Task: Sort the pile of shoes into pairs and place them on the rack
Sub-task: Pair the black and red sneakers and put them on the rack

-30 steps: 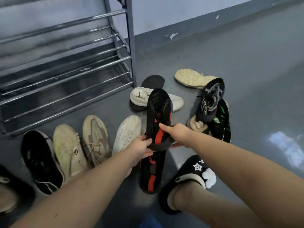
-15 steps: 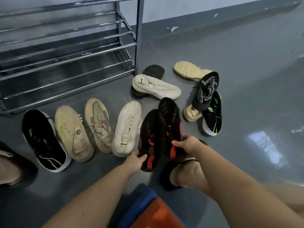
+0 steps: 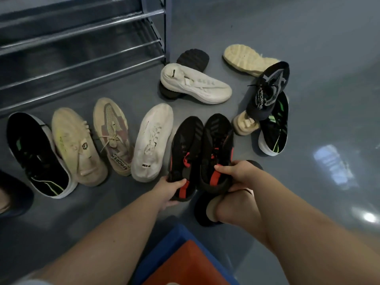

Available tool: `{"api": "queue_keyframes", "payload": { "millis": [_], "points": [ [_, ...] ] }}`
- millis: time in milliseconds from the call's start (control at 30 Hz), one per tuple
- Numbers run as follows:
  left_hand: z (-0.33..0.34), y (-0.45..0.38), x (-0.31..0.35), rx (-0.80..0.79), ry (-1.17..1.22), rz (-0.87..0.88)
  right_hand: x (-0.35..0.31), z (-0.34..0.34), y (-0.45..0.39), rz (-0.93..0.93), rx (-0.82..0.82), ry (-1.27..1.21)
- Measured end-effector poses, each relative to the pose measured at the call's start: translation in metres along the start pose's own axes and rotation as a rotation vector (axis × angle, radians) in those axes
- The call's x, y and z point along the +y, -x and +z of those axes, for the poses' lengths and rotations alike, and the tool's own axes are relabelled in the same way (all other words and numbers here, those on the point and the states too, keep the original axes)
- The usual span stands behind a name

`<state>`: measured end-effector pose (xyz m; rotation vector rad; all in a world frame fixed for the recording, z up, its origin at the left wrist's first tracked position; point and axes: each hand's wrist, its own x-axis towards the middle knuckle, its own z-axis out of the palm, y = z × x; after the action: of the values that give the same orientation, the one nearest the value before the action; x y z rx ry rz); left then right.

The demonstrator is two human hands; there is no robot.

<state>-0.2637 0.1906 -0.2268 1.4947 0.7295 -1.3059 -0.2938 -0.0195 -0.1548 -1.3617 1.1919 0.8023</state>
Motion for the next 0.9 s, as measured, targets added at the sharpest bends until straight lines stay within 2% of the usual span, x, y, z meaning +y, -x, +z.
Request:
{"api": "queue_keyframes", "payload": {
  "millis": [100,333,567,733,900],
  "points": [
    [0.004,-0.002,-0.004,-0.010,0.075,0.007,-0.001,-0.003,-0.006,0.013,-0.053,-0.018],
    [-0.006,0.005,0.002,0.022,-0.185,0.195,0.000,-0.006,-0.002,0.010,-0.121,-0.131],
    [-0.025,0.028,0.023,-0.162,0.038,0.193,-0.004,-0.012,0.015,0.025,-0.140,-0.181],
    [-0.046,0.050,0.024,-0.199,0.160,0.235,-0.016,-0.017,0.044,0.013,-0.150,-0.081],
    [-0.063,0.078,0.034,-0.216,0.267,0.331,-0.046,0.004,0.076,-0.119,-0.162,0.046]
  ]
}}
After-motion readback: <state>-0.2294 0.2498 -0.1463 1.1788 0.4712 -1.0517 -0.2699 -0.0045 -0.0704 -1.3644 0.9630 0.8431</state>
